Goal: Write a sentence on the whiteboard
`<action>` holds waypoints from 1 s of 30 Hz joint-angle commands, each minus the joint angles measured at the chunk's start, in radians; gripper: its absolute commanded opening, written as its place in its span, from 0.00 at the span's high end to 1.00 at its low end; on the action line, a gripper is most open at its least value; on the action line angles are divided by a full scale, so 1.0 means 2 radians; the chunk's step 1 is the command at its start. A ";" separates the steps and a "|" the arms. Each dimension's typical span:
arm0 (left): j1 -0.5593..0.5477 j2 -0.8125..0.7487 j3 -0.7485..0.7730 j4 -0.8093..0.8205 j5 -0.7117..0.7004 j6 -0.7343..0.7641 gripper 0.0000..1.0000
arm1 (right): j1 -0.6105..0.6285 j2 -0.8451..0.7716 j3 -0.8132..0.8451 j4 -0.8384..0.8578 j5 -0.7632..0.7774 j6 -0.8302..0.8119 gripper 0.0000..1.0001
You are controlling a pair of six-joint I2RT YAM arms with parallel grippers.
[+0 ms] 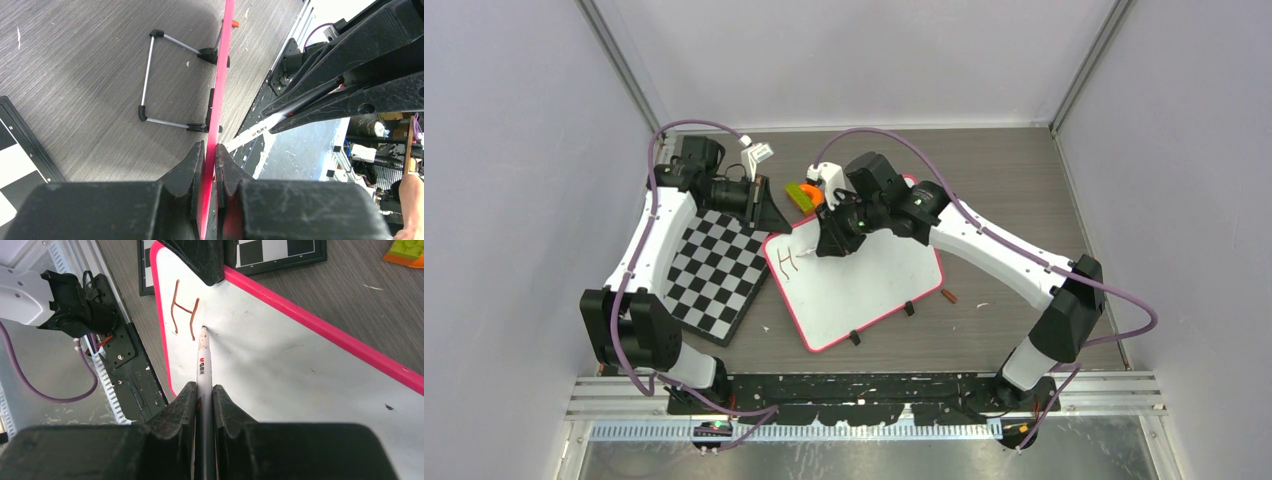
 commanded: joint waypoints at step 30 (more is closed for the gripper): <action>0.000 -0.014 -0.003 -0.003 0.004 -0.005 1.00 | -0.004 -0.032 -0.018 -0.008 0.023 -0.021 1.00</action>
